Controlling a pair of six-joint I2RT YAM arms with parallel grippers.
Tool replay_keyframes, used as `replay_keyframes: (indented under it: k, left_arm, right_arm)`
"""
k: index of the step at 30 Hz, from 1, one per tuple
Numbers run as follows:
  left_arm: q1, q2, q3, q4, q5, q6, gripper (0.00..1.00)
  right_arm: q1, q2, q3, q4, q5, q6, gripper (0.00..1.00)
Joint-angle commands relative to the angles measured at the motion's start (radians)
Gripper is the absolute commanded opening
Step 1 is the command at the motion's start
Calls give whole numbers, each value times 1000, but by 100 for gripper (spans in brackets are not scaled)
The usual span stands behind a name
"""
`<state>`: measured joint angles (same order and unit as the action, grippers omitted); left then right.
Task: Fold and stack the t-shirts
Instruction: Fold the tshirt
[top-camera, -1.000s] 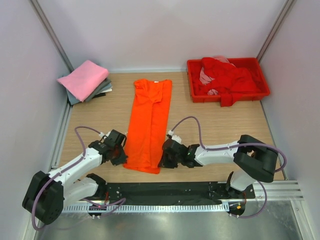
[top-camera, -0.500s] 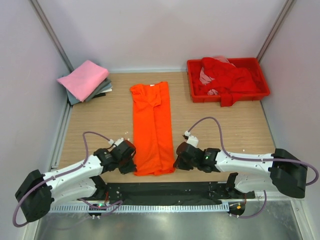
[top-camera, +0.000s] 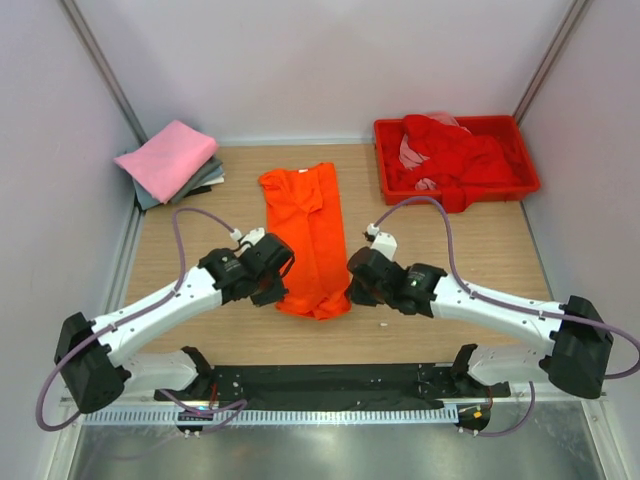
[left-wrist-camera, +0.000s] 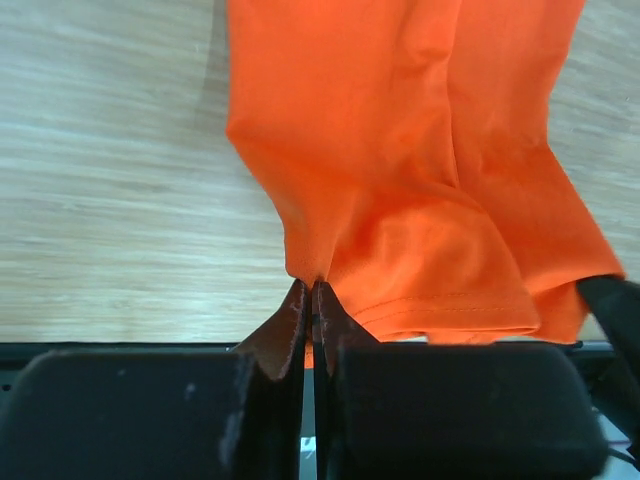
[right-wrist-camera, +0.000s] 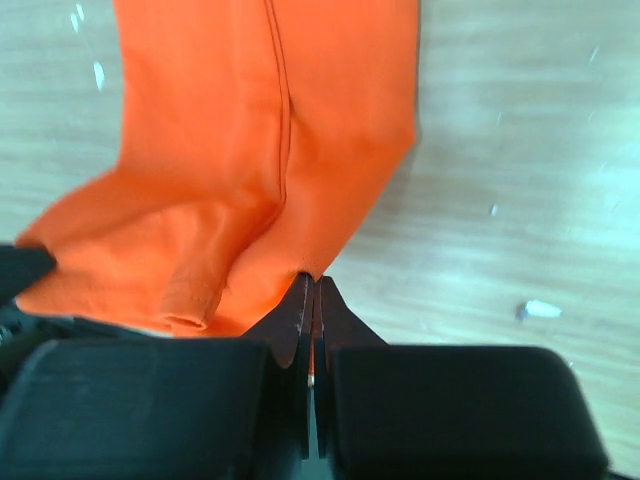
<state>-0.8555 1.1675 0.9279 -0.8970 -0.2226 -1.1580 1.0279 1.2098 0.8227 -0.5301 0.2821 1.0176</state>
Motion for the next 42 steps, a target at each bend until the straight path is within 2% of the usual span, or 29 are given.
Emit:
replay_keyframes:
  k: [1, 8, 15, 27, 40, 42]
  left_arm:
    - [30, 55, 86, -111, -81, 89, 1]
    - [174, 149, 227, -112, -57, 217, 2]
    - [298, 310, 347, -76, -8, 313, 0]
    - [406, 573, 580, -80, 14, 391, 0]
    - [472, 802, 750, -92, 42, 451, 0]
    - [483, 837, 787, -108, 43, 454, 4]
  right_arm:
    - [-81, 45, 87, -39, 31, -120, 1]
    - [-225, 178, 260, -33, -38, -272, 1]
    - [-321, 349, 412, -25, -95, -364, 1]
    - [-431, 586, 628, -31, -179, -447, 1]
    - [-500, 790, 848, -68, -221, -498, 1]
    - [-511, 839, 865, -64, -238, -494, 6]
